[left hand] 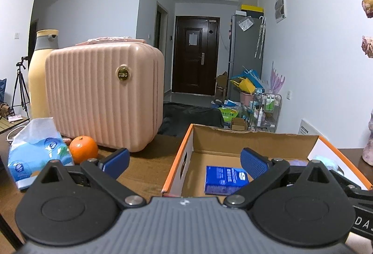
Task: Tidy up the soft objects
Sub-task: 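Open the right gripper to release the lilac pouch into the box, then withdraw both grippers from the box toward the remaining soft items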
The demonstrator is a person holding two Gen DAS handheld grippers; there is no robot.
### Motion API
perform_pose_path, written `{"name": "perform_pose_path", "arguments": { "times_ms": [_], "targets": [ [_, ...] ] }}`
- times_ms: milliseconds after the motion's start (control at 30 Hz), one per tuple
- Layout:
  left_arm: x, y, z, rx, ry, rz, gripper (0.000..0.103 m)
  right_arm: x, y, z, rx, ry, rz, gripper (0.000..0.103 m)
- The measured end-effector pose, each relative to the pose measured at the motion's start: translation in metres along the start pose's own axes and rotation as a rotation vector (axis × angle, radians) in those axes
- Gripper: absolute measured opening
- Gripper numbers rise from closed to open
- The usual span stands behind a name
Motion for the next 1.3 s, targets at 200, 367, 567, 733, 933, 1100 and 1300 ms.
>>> {"name": "perform_pose_path", "arguments": {
  "times_ms": [200,367,567,733,933,1100,1300],
  "targets": [
    [0.017,-0.008,0.010,0.001,-0.002,0.011,0.103,0.024,-0.008,0.004,0.023,0.000,-0.007,0.103],
    [0.034,-0.014,0.019,-0.004,-0.005,0.019,0.103,0.045,-0.014,0.006,0.039,-0.001,-0.008,0.103],
    [0.055,-0.023,0.030,-0.013,-0.013,0.032,0.103,0.071,-0.024,0.008,0.061,0.003,-0.003,0.103],
    [0.074,-0.030,0.036,-0.023,-0.025,0.041,0.103,0.095,-0.032,0.008,0.076,0.006,0.005,0.103],
    [0.097,-0.040,0.041,-0.045,-0.046,0.057,0.103,0.123,-0.043,0.008,0.098,0.012,0.025,0.103],
    [0.115,-0.049,0.042,-0.067,-0.067,0.072,0.103,0.144,-0.049,0.005,0.103,0.009,0.040,0.103],
    [0.137,-0.060,0.041,-0.095,-0.102,0.088,0.103,0.161,-0.057,-0.005,0.093,0.003,0.066,0.103]
  ]
}}
Point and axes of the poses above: each gripper's, at about its wrist camera, not at the fingertips, and x roughly against the way its jaws point, z to its left, y to its top, the point moved 1 cm from there along -x, roughly the way its jaws point, and after that the axes turned 11 degrees about y, right-handed, at the moved point
